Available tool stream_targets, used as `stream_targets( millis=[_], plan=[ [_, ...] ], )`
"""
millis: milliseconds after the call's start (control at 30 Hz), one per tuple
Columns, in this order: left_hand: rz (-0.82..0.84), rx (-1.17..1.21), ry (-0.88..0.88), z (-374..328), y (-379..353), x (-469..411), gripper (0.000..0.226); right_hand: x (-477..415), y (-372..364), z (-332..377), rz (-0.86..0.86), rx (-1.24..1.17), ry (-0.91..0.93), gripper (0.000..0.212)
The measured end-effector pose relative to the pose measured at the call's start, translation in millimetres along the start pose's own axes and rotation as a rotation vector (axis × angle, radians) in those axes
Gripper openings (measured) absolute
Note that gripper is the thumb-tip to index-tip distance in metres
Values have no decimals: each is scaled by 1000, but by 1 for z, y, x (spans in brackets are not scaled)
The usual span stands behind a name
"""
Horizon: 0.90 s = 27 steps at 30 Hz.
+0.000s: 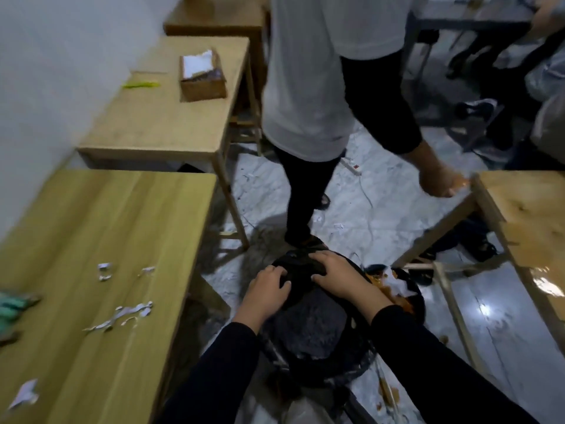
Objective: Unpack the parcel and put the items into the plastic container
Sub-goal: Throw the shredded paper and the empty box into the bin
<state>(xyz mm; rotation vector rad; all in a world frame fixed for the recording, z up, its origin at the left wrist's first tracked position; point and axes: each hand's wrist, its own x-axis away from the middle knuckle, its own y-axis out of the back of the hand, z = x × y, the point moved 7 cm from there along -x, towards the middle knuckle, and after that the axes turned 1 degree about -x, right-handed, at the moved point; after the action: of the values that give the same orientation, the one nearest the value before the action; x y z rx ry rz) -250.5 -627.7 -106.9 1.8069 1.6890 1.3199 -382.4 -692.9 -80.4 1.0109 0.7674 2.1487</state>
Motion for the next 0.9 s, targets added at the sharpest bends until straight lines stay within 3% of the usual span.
stream_targets(
  millis=[133,300,467,567,667,767,900],
  plan=[
    [-216,40,82,48,65,33,39,-21,-6,99,-11,-19,208,53],
    [-553,151,316,153,122,103,35,-42,-73,220,157,29,453,58],
    [-908,70,682,245,125,206,40,-43,-148,270,234,156,586,99],
    [-921,97,978,290,97,245,50,-52,-185,277,215,314,654,129],
    [-897,169,1080,311,77,250,53,-65,-204,287,141,398,709,132],
    [-878,175,1031,313,80,232,54,-79,-211,304,138,418,764,130],
    [-818,214,799,304,102,188,50,-100,-216,329,204,388,871,124]
  ],
)
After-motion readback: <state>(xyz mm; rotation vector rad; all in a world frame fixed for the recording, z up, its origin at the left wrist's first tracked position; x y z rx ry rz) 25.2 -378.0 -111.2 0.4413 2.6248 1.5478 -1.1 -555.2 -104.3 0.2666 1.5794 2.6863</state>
